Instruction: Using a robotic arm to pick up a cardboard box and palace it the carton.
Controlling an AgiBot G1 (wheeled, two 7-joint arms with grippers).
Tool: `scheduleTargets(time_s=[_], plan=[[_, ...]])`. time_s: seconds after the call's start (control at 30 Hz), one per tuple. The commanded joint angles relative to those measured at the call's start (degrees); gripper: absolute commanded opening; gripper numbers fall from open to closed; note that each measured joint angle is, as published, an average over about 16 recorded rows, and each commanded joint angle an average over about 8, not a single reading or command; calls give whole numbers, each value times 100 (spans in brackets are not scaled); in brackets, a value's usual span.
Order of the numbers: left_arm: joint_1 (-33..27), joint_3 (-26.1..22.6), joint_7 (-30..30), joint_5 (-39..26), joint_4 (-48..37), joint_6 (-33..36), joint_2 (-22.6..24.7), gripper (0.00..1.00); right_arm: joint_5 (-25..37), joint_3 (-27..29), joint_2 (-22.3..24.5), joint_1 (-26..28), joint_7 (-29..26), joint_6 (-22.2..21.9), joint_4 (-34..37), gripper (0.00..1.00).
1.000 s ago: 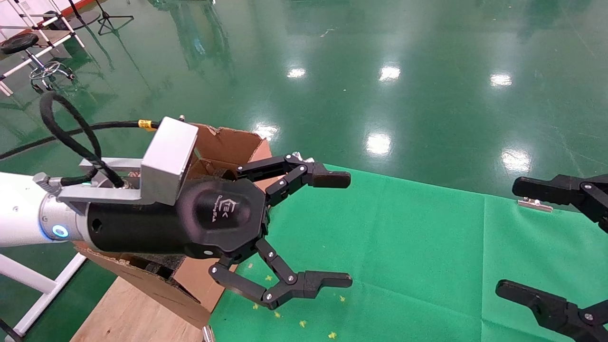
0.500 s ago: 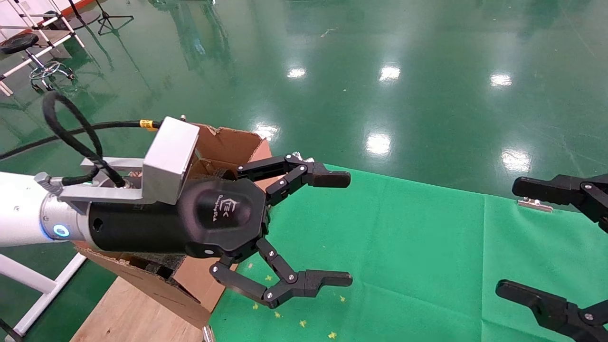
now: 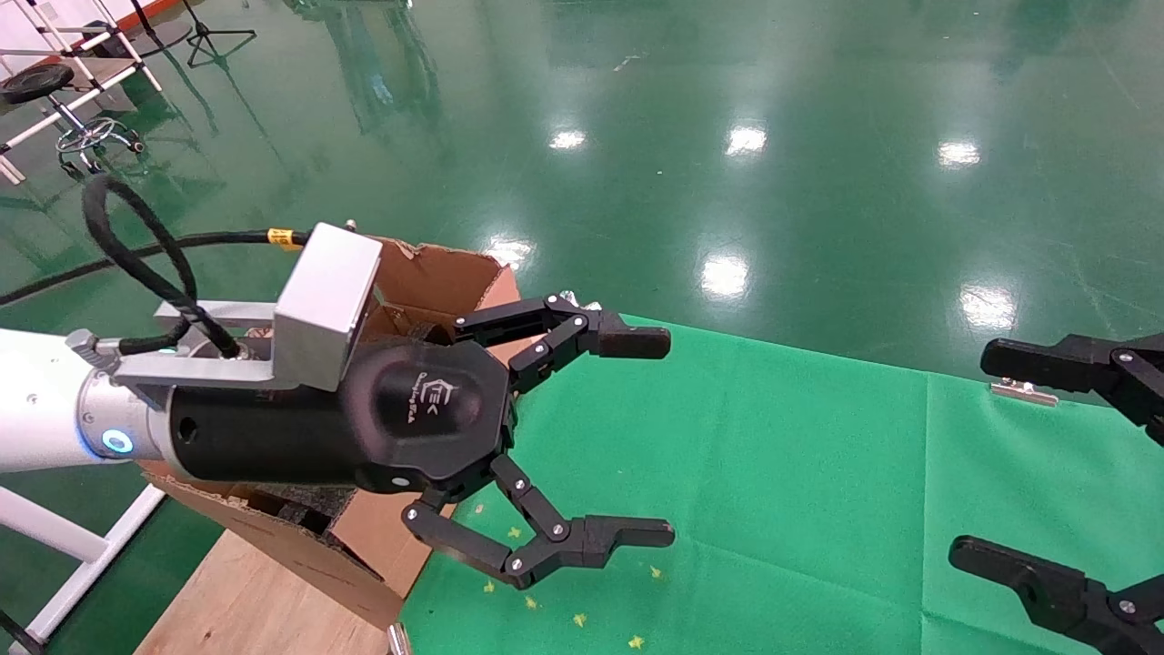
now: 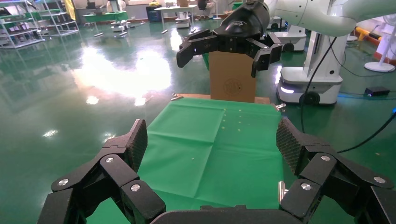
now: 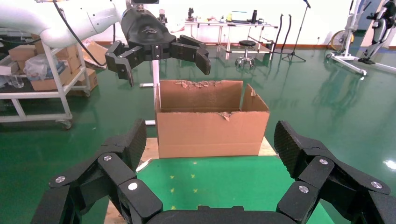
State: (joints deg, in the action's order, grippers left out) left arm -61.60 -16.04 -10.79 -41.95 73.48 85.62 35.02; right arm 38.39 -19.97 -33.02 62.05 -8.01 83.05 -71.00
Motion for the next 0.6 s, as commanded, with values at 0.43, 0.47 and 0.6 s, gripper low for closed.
scheduleTargets(time_s=[0.43, 0.47, 0.6], plan=[[-2, 0, 0, -4, -2, 0, 0, 100, 0, 0, 0, 0, 0, 0, 0, 100], [-2, 0, 0, -4, -2, 0, 0, 100, 0, 0, 0, 0, 0, 0, 0, 100], [-2, 0, 0, -4, -2, 0, 0, 100, 0, 0, 0, 0, 0, 0, 0, 100]])
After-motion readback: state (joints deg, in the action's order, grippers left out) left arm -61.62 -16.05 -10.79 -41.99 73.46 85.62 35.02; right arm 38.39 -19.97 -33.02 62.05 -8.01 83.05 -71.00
